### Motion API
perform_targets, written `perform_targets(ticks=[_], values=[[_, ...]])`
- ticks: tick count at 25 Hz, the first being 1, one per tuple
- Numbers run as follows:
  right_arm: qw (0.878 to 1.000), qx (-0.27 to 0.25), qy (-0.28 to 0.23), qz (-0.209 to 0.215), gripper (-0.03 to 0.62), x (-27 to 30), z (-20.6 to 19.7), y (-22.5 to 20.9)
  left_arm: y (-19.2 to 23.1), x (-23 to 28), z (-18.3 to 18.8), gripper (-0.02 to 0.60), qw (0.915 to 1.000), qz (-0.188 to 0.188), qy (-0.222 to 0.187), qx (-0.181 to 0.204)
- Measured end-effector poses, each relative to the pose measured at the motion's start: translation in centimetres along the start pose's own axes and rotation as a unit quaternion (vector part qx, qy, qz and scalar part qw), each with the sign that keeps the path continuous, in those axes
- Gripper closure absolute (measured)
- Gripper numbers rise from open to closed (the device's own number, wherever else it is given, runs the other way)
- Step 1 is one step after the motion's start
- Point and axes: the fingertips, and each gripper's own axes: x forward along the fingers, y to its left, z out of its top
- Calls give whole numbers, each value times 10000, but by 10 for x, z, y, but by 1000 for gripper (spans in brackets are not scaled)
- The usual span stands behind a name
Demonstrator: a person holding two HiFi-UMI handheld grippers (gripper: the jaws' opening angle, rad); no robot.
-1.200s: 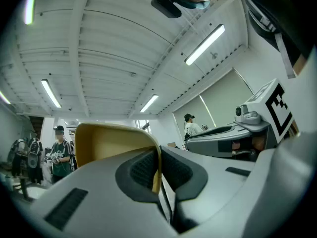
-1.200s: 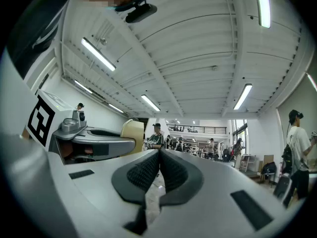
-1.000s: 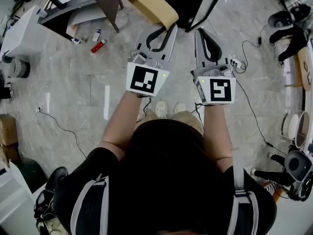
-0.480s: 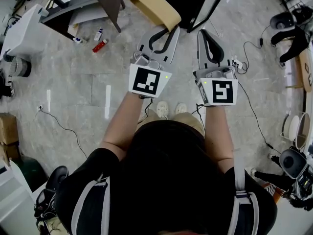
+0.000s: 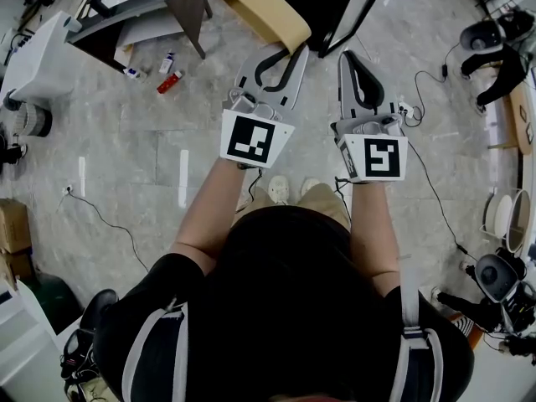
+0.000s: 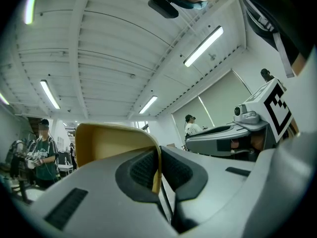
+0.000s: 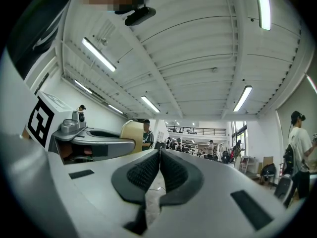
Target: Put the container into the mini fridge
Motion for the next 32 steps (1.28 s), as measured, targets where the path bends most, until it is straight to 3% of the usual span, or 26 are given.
perform_targets(ticks=[15,32], values=[[9998,-25,-85,-162,557,14,-2,-18,16,17,-10,555,10000,-25,-85,-37],[9998,-22,-146,-154,557,119,-62,-113,54,144,-79,555,9999,-73,19,152]])
